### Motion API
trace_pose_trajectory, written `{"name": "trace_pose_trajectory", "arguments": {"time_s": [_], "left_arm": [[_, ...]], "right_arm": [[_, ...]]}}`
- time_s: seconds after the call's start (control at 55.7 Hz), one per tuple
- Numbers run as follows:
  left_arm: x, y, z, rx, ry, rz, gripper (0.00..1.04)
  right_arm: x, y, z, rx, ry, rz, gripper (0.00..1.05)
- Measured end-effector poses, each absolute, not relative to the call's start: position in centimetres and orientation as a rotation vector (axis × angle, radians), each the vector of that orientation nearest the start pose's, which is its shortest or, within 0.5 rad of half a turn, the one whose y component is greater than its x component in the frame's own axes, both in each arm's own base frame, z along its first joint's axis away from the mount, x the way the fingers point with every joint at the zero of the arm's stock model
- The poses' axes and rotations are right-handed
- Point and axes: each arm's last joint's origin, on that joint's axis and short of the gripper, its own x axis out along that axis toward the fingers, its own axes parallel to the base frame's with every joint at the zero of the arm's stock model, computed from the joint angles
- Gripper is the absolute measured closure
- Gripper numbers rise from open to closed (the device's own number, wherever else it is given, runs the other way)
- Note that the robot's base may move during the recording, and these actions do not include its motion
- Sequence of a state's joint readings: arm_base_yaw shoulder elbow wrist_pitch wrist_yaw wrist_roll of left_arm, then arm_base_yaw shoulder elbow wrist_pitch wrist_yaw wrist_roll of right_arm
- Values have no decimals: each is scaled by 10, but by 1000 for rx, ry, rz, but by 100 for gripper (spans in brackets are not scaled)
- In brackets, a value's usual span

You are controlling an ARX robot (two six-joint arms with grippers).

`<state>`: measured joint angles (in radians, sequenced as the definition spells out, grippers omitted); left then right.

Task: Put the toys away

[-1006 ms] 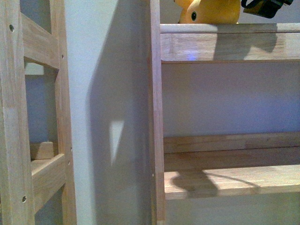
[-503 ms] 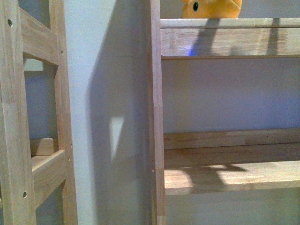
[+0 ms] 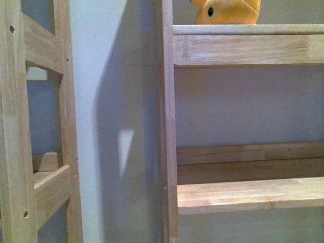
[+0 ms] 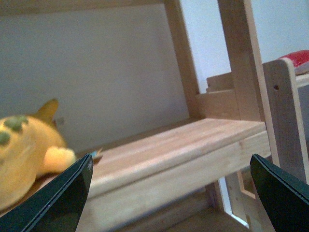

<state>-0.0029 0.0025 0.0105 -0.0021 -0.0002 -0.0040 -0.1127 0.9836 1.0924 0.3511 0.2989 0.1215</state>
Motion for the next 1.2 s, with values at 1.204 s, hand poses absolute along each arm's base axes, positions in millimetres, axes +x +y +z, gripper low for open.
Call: {"name": "trace_pose_trajectory", "arguments": {"time_s": [1.204], "left_arm": [[97,0,167,-4,-6,-3,6]], "right_arm": [[99,18,223,78,-37,-78,17]]}}
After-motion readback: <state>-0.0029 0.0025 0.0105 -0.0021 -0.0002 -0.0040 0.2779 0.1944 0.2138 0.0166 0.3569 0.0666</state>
